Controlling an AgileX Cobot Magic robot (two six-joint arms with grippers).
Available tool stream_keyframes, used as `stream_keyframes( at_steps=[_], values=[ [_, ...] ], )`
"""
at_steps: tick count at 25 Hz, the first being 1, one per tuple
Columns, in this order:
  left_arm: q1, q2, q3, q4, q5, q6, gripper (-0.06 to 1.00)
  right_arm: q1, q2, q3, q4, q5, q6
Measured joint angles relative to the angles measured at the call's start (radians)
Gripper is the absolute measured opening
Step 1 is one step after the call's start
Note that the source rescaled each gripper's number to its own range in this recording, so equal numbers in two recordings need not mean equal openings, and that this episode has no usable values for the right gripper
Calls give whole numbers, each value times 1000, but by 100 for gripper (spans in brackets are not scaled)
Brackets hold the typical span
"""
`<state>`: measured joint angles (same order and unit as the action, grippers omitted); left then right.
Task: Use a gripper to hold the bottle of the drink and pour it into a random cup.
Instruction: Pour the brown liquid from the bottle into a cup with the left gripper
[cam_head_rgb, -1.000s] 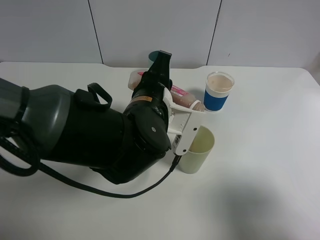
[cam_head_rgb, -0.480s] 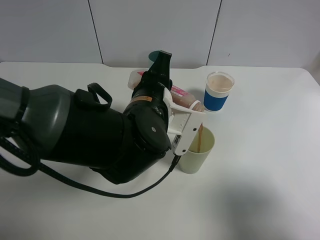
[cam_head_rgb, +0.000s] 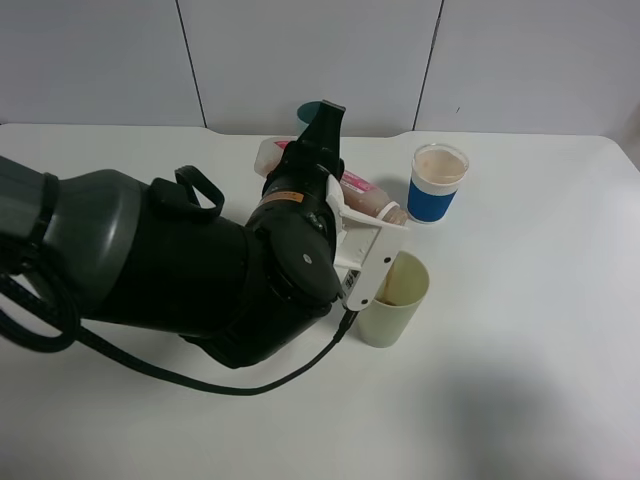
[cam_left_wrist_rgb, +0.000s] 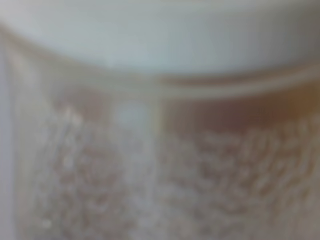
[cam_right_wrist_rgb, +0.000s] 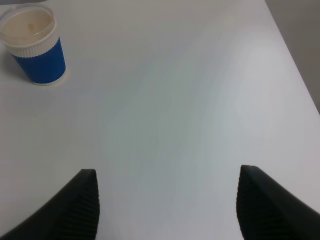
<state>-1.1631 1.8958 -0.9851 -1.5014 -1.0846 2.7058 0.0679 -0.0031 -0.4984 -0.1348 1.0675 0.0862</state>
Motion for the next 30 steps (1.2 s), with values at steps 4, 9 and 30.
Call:
stream_keyframes(
  at_steps=[4, 9, 30],
  values=[
    [0, 0, 0, 0, 0, 10, 4, 0, 0, 0, 0, 0, 0],
    [0, 0, 0, 0, 0, 14, 4, 0, 0, 0, 0, 0, 0],
    [0, 0, 0, 23, -1, 86, 4, 0, 0, 0, 0, 0, 0]
  ],
)
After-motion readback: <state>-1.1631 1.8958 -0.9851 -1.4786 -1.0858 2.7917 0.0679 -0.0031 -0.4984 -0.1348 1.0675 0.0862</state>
